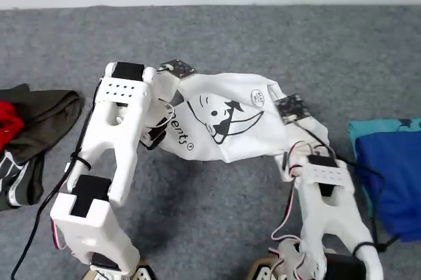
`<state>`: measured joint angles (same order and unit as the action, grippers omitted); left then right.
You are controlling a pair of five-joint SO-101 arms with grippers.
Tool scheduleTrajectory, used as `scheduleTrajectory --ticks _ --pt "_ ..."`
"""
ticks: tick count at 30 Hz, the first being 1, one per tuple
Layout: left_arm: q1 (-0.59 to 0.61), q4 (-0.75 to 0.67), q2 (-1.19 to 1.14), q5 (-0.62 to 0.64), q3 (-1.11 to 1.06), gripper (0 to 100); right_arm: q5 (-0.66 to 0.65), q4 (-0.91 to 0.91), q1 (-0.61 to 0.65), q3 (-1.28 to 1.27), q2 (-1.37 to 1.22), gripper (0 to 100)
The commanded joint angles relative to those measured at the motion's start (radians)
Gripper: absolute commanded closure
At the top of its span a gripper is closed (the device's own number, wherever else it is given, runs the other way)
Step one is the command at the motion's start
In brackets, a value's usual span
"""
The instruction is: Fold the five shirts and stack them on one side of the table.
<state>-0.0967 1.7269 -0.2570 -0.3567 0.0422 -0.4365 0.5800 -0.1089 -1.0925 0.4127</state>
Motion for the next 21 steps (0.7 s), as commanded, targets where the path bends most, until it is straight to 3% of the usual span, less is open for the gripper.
scheduleTrajectory --ticks 1,9,21 --pt "0.009 0.005 0.055 -0.012 0.002 99 0.017 0.119 -0.035 0.095 0.064 98.8" --pt "0.021 0.026 0.13 -0.012 0.024 99 0.066 0.544 -0.033 0.442 0.392 98.8" --pt "0.021 0.029 0.66 -0.012 0.019 99 0.061 0.631 -0.035 0.589 0.791 98.8"
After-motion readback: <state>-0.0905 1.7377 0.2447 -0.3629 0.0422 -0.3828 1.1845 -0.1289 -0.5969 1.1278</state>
